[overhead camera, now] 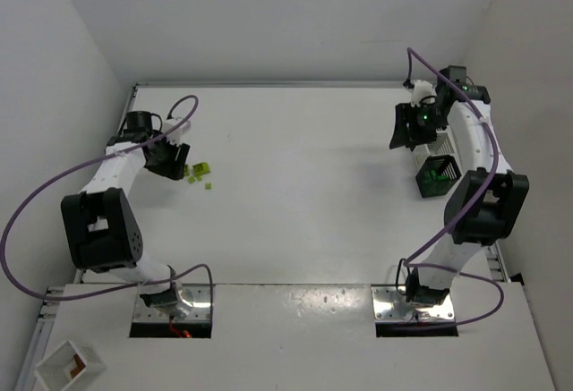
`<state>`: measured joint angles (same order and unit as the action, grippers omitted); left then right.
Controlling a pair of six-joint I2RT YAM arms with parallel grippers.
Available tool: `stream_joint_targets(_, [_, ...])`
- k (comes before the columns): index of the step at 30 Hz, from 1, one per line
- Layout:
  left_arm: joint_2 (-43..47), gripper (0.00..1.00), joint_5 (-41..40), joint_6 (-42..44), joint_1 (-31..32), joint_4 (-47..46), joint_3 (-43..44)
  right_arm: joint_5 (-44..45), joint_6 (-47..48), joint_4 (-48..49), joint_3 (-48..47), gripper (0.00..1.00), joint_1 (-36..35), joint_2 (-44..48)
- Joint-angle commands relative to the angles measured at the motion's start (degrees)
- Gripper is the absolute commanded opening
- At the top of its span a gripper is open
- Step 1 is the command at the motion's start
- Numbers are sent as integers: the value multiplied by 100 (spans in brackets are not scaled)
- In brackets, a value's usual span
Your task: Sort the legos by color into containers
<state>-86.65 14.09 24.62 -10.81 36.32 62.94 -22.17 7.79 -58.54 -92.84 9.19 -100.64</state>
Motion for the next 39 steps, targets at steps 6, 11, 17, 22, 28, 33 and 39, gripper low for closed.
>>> stream_joint_targets(6, [-694,61,-152,-529,61,-406,500,-138,-173,361,267,54,-119,124])
stream_joint_targets(11, [-1055,65,-205,-836,61,-651,562,-138,-173,361,266,54,-172,71])
stream_joint_targets(17, [-1327,68,-520,-1020,193,-766,614,-138,-225,361,266,54,-172,71])
stream_joint_targets(22, [-1469,69,-600,-1082,246,-828,719,-138,-225,361,266,53,-172,18])
stream_joint_targets(28, [-1688,69,-723,-1188,299,-942,781,-86,-225,256,134,53,-172,-35])
stream_joint_targets(33, [-1908,69,-793,-1188,351,-995,843,-85,-225,256,134,53,-172,-35])
stream_joint_targets(39, [-2171,65,-793,-1241,351,-1056,957,-85,-225,256,82,53,-172,-87])
